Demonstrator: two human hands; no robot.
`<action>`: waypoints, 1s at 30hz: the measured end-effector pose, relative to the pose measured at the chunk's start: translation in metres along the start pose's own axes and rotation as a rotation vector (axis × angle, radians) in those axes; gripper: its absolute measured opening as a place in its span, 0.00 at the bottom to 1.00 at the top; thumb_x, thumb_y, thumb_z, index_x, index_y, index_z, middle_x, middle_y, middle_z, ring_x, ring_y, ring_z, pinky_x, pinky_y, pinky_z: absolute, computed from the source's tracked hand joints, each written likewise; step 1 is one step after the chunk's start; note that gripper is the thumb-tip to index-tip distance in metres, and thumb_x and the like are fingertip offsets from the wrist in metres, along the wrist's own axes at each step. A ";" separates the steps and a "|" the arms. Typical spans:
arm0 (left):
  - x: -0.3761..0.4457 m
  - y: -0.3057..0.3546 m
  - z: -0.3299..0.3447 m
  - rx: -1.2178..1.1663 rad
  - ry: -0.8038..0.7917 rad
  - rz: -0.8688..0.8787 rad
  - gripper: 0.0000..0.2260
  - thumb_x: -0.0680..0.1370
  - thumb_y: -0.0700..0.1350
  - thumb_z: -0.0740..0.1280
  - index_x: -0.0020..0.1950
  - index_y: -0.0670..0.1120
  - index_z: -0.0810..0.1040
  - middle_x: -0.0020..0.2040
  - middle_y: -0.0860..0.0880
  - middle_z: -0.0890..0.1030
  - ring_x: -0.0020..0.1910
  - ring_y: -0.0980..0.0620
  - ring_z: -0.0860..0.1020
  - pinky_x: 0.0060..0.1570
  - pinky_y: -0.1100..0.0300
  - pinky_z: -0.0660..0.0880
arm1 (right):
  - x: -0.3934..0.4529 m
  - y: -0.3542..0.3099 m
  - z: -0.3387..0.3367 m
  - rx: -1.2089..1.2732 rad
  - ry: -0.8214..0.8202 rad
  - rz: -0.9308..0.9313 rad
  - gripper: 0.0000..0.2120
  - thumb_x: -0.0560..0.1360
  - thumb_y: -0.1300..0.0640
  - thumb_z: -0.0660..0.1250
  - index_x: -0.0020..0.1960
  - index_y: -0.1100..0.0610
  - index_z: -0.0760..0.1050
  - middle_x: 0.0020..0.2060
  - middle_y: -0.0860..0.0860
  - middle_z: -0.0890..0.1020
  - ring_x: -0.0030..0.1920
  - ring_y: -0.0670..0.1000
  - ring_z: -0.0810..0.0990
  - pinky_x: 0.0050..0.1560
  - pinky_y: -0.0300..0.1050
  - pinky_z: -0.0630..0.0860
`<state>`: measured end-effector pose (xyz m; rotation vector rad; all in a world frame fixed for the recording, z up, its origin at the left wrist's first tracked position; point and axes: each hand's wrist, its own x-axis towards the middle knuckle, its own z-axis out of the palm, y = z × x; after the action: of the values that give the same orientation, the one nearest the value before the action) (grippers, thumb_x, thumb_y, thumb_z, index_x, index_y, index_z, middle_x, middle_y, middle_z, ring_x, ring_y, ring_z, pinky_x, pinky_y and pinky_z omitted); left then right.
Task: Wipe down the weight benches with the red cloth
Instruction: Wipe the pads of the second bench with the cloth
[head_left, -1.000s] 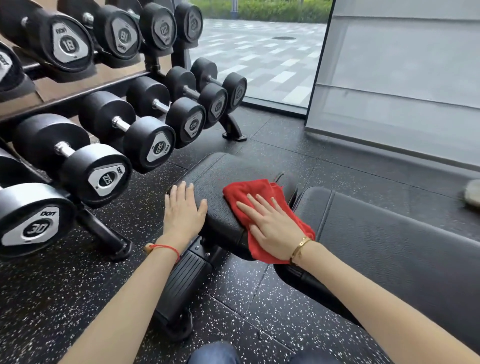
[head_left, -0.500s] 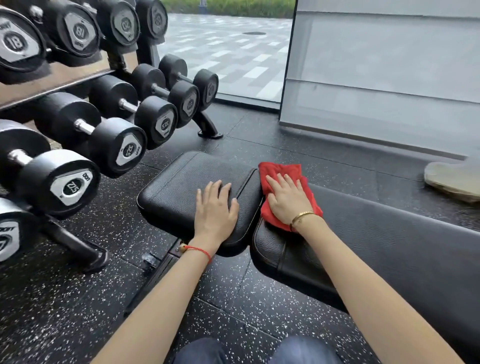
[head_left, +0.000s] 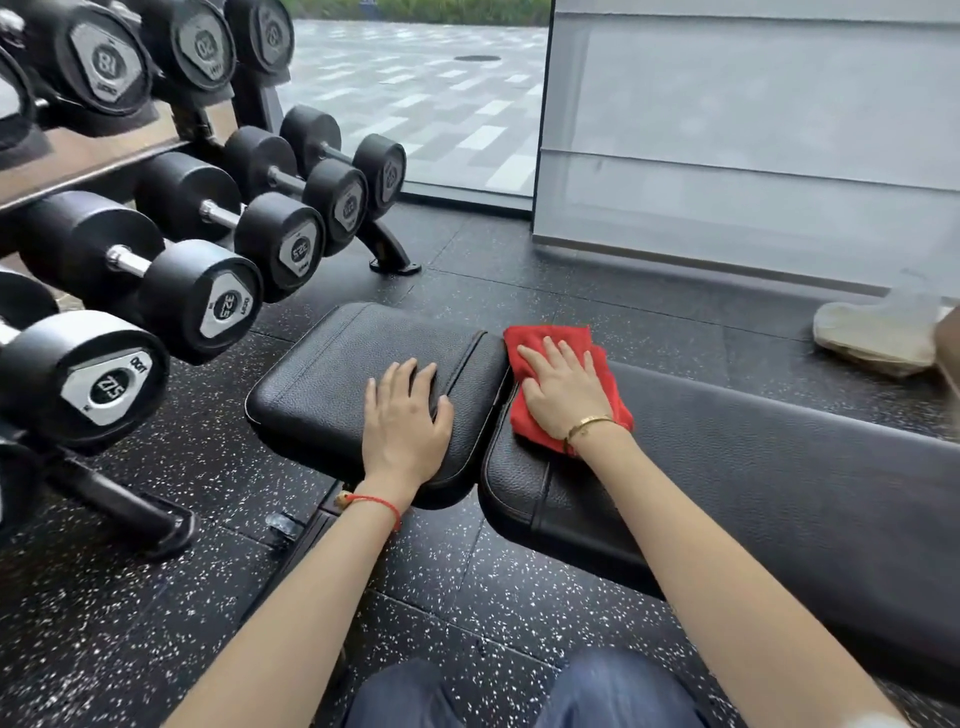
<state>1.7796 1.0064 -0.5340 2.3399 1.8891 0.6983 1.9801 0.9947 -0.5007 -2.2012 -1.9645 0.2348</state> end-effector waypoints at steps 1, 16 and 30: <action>0.000 0.000 0.000 0.000 0.002 -0.002 0.22 0.80 0.52 0.60 0.73 0.48 0.70 0.74 0.45 0.68 0.76 0.45 0.62 0.77 0.45 0.52 | -0.003 -0.002 0.001 -0.008 0.004 -0.001 0.25 0.80 0.50 0.51 0.78 0.47 0.55 0.79 0.53 0.52 0.79 0.54 0.49 0.77 0.55 0.42; -0.012 0.034 -0.007 -0.093 -0.052 0.030 0.19 0.80 0.46 0.62 0.71 0.45 0.71 0.72 0.45 0.70 0.75 0.44 0.63 0.77 0.43 0.53 | -0.116 0.049 -0.001 0.036 0.094 0.015 0.26 0.81 0.51 0.53 0.78 0.43 0.54 0.79 0.48 0.53 0.79 0.50 0.49 0.78 0.50 0.42; -0.045 0.118 0.016 -0.215 -0.096 0.236 0.18 0.80 0.47 0.62 0.68 0.45 0.74 0.68 0.47 0.74 0.71 0.45 0.67 0.73 0.49 0.60 | -0.153 0.075 -0.006 0.034 0.129 0.042 0.26 0.80 0.52 0.55 0.77 0.43 0.55 0.78 0.48 0.55 0.79 0.50 0.50 0.78 0.50 0.43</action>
<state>1.8863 0.9381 -0.5247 2.4292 1.4361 0.7498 2.0365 0.8341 -0.5131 -2.1803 -1.8351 0.1277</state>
